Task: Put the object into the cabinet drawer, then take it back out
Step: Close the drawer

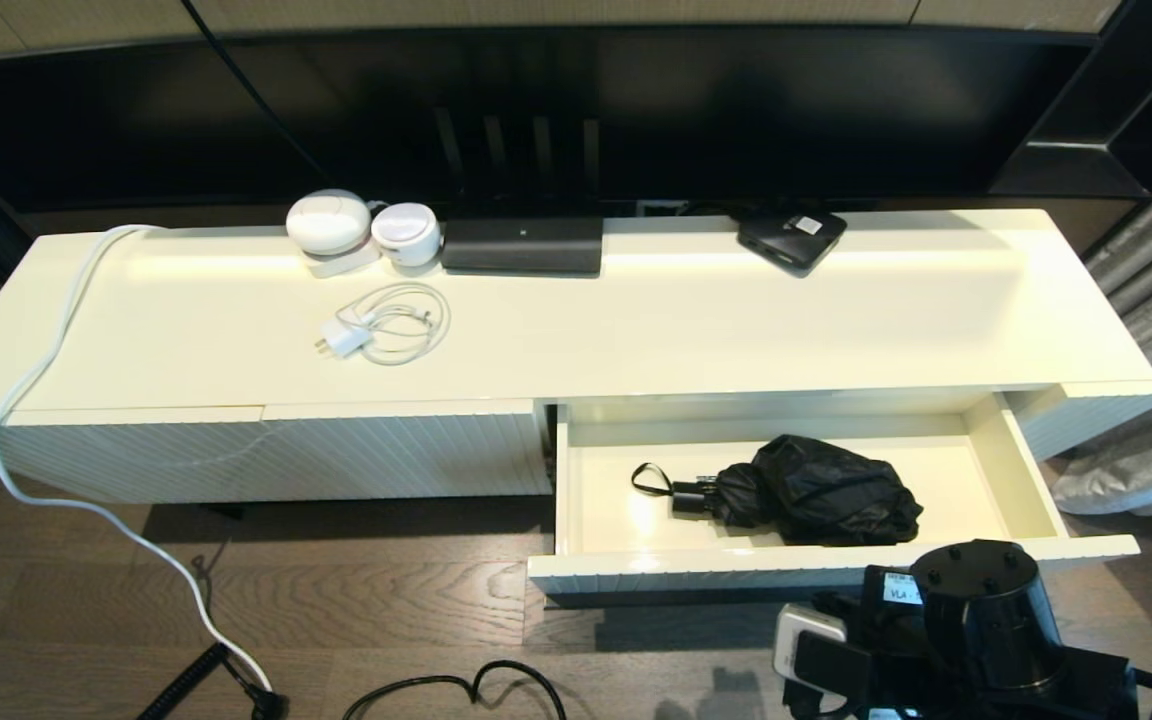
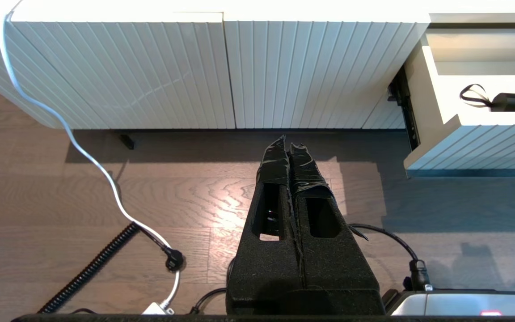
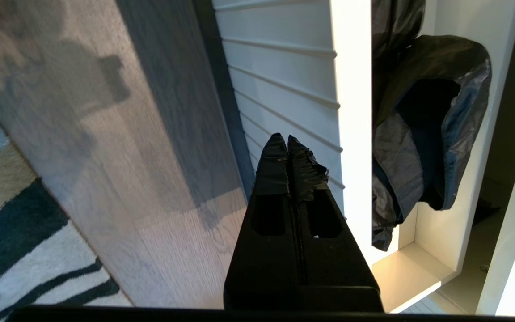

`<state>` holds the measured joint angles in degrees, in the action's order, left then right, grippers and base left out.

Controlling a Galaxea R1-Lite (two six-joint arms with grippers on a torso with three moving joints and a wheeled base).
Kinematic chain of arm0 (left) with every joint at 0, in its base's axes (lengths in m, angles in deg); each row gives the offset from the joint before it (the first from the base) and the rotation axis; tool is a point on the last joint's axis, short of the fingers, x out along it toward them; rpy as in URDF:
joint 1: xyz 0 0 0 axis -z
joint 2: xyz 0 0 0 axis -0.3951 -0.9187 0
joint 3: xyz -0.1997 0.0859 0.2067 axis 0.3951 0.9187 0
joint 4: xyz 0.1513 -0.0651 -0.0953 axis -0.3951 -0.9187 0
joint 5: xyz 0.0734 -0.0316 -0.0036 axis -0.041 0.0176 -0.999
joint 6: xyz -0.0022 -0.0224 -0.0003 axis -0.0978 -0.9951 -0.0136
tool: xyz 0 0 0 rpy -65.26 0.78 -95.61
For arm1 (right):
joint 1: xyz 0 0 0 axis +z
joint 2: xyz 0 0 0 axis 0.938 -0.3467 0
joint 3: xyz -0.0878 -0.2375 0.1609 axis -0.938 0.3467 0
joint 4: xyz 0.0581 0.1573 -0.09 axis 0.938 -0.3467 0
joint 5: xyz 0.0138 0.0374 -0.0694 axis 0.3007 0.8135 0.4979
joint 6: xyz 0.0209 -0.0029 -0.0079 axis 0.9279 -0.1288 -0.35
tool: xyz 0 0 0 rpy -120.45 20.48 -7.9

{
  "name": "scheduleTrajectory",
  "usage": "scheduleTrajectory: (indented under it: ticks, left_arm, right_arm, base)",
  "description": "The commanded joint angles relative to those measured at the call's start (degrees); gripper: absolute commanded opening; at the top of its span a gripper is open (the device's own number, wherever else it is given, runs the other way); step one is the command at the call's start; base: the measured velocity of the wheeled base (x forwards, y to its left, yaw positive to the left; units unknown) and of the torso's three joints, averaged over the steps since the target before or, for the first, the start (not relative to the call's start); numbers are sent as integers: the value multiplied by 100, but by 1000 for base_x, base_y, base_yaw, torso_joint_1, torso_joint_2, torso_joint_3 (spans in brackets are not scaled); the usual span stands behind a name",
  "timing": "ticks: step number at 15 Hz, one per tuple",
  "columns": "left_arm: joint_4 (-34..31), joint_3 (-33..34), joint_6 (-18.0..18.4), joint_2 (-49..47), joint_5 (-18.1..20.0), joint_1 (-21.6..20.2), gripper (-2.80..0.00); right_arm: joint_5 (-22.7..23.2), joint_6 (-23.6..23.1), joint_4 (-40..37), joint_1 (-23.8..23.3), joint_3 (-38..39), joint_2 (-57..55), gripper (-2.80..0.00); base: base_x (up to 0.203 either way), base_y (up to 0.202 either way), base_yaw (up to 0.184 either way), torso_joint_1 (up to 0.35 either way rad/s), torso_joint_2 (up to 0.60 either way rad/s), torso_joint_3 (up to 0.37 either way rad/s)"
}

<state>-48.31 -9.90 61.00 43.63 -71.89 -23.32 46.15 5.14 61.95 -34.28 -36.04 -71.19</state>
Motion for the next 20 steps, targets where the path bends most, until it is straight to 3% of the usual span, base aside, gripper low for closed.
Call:
scheduleTrajectory:
  ticks: [1, 20]
  left_arm:
    - [8, 3, -3, -7, 0, 5, -280]
    - [8, 3, -3, -7, 0, -4, -280]
  right_arm:
    - [-7, -32, 140, -19, 17, -190, -280]
    - [48, -78, 1591, -271, 10, -777, -280]
  base:
    - [0, 0, 0, 0, 0, 0]
    - [0, 0, 0, 0, 0, 0]
